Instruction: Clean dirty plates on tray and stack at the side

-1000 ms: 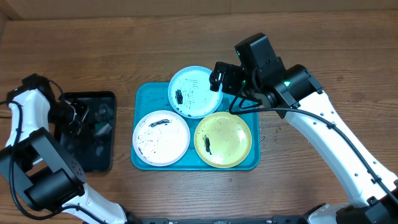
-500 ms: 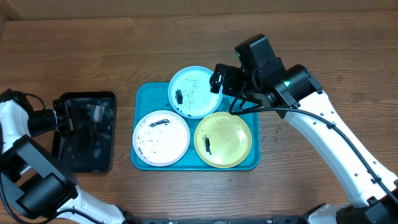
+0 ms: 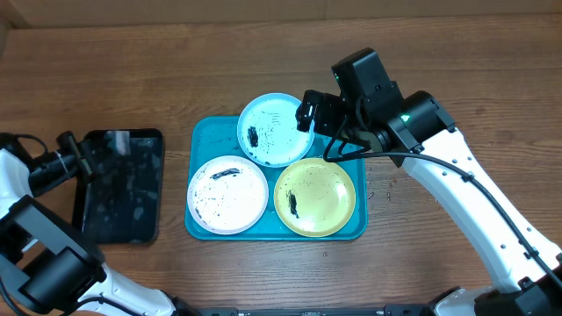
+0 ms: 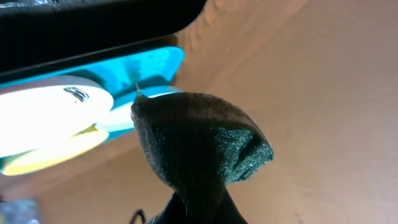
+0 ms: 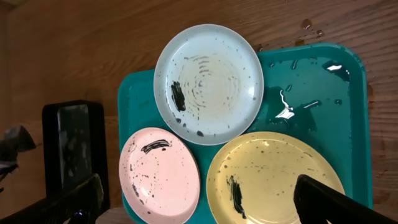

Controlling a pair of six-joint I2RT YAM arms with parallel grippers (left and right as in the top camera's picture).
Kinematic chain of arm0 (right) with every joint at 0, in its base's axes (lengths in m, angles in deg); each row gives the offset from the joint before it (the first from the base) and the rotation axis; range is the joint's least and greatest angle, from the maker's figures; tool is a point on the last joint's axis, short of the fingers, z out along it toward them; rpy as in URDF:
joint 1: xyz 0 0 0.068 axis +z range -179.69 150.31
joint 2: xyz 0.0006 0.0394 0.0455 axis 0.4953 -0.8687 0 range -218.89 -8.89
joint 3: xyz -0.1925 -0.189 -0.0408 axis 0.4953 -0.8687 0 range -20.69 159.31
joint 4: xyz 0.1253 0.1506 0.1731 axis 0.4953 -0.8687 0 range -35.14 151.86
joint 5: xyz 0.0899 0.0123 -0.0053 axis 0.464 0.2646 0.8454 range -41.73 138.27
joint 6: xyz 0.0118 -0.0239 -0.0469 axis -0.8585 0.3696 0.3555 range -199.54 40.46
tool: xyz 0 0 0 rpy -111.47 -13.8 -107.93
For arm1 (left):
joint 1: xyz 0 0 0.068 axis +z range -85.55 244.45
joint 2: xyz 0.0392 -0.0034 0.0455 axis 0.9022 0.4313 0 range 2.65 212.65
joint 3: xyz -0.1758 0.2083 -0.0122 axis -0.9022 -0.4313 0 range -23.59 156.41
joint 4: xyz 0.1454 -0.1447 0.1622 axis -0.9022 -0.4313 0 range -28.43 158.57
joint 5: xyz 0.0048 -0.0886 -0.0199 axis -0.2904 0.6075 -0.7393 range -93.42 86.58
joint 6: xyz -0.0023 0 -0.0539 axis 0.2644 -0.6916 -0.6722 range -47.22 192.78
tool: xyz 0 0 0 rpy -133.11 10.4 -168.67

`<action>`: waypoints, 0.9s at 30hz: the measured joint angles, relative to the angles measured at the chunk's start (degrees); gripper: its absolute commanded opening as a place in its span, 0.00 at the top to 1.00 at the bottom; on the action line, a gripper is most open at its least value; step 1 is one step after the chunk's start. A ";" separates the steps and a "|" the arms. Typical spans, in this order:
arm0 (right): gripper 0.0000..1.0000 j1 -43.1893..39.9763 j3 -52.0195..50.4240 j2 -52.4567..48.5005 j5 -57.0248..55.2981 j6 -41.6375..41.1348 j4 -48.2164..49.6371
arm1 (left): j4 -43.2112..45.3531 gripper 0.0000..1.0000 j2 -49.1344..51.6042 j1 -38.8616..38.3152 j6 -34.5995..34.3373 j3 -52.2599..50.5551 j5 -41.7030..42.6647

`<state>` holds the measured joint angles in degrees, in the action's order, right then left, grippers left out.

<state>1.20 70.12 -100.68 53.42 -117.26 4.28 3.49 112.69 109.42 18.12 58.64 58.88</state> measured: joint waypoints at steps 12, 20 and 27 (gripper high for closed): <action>0.00 0.00 0.00 0.00 -0.02 0.00 -0.02 | 0.00 0.96 0.00 1.68 -2.49 0.00 1.53; 0.00 0.00 0.00 0.00 -0.04 0.00 0.52 | -0.07 0.96 0.00 0.85 -2.89 0.00 -16.94; 0.00 0.00 0.00 0.00 -0.04 -0.02 0.59 | 2.58 0.96 0.00 -5.18 -2.05 -0.13 -28.55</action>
<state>1.20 70.12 -100.68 53.38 -117.28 4.87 6.07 112.69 104.24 16.07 58.51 30.34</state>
